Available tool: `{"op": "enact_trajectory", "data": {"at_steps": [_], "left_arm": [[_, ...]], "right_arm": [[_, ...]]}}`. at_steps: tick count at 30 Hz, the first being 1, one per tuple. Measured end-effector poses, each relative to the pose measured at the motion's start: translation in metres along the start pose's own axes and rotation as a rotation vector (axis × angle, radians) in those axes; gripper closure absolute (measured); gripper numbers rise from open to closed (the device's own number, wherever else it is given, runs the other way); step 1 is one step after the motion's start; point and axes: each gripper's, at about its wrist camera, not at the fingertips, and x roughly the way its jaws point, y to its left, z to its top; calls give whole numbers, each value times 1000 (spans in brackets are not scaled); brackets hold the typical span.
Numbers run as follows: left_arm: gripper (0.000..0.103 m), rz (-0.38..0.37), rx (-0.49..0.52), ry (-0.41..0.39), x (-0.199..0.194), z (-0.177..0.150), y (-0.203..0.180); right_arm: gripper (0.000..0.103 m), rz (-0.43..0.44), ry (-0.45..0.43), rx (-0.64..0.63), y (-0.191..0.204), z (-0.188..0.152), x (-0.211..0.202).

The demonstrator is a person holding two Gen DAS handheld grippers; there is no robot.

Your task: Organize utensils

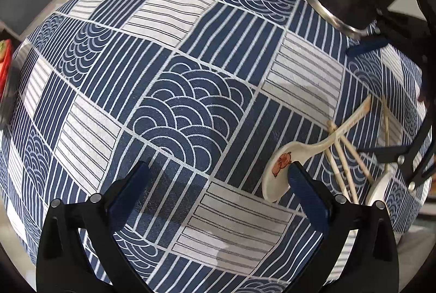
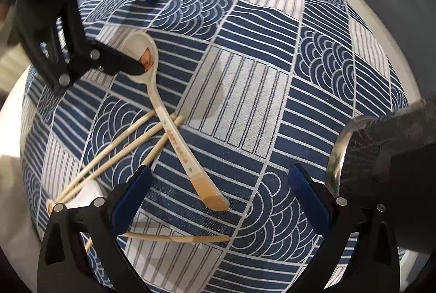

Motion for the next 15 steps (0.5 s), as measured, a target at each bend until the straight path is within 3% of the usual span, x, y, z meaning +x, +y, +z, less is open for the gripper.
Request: {"op": "enact_trajectory", "data": {"at_steps": [2,3,5,6,7,8,9,10,15], "left_arm": [[4,4,-21,-12,0,0,-1],[6,5,-20,-15,-1,-1,-2],[17,1,-5,-27,-8,-8,-1],[32,-5,2,-39,-14,-13,-4],[52,-17,5,-50,-17,-15,-5],[64,-60,7,-53,-20,-15,-7],[91,-129,12,-42,-22,-16,-10],[90,-177,4,-26,-21,-16,-10],[96,-206,-58,-46,-27,-22,-1]], "right_arm": [[9,-15,-6,24,0,-1,-1],[14,-13,-12,25,0,-2,-3],[42,-14,-32,31,-1,-1,-9],[67,-13,-39,41,0,1,-13],[75,-13,-36,44,-2,1,-15],[75,-13,-29,33,-1,0,-16],[76,-19,-29,20,1,0,-16],[76,-31,-27,10,2,1,-16],[78,-82,-31,-9,14,-5,-17]]}}
